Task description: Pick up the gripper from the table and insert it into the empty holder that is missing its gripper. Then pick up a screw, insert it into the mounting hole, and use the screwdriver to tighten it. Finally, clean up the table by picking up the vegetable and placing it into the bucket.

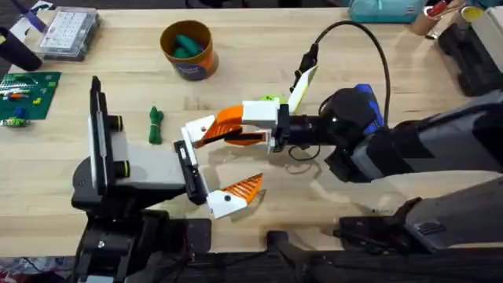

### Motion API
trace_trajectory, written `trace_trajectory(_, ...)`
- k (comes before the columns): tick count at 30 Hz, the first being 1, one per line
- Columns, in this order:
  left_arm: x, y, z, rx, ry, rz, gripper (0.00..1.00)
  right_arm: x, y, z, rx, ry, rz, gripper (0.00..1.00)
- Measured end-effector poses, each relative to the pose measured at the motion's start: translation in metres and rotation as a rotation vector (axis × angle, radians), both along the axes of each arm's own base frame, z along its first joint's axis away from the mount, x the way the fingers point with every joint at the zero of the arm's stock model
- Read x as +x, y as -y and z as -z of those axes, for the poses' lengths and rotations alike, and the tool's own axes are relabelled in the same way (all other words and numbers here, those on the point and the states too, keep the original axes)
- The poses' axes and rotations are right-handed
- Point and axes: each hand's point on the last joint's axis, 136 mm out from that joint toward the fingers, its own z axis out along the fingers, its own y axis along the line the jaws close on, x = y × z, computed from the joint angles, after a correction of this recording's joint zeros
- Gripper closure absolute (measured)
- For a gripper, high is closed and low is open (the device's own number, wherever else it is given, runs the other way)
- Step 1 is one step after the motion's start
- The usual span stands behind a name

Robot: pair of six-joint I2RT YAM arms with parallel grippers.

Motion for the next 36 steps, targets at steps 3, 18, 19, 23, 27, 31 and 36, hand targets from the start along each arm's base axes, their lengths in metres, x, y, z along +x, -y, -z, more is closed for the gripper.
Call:
trace_trajectory(3,0.0,0.0,0.0,0.0,0.0,0.0,0.01,0.0,0.0,0.0,0.0,0.0,0.0,0.006)
trace_trajectory(18,0.0,0.0,0.0,0.001,0.002,0.003,0.01,0.058,0.051,0.0,-0.005,0.023,0.171,0.005)
trace_trajectory(19,0.0,0.0,0.0,0.001,0.002,0.003,0.01,0.063,0.057,0.0,-0.005,0.025,0.181,0.005)
trace_trajectory(23,-0.001,0.0,0.0,0.001,0.002,0.003,0.01,0.08,0.072,-0.01,0.006,0.054,0.195,0.005)
trace_trajectory(27,-0.001,0.0,0.0,0.001,0.002,0.003,0.01,0.103,0.079,-0.029,0.015,0.095,0.179,0.005)
trace_trajectory(31,-0.001,0.0,0.0,0.001,0.002,0.004,0.01,0.127,0.085,-0.048,0.004,0.126,0.158,0.004)
trace_trajectory(36,-0.001,0.0,0.0,0.001,0.004,0.006,0.01,0.149,0.082,-0.05,-0.065,0.094,0.121,0.005)
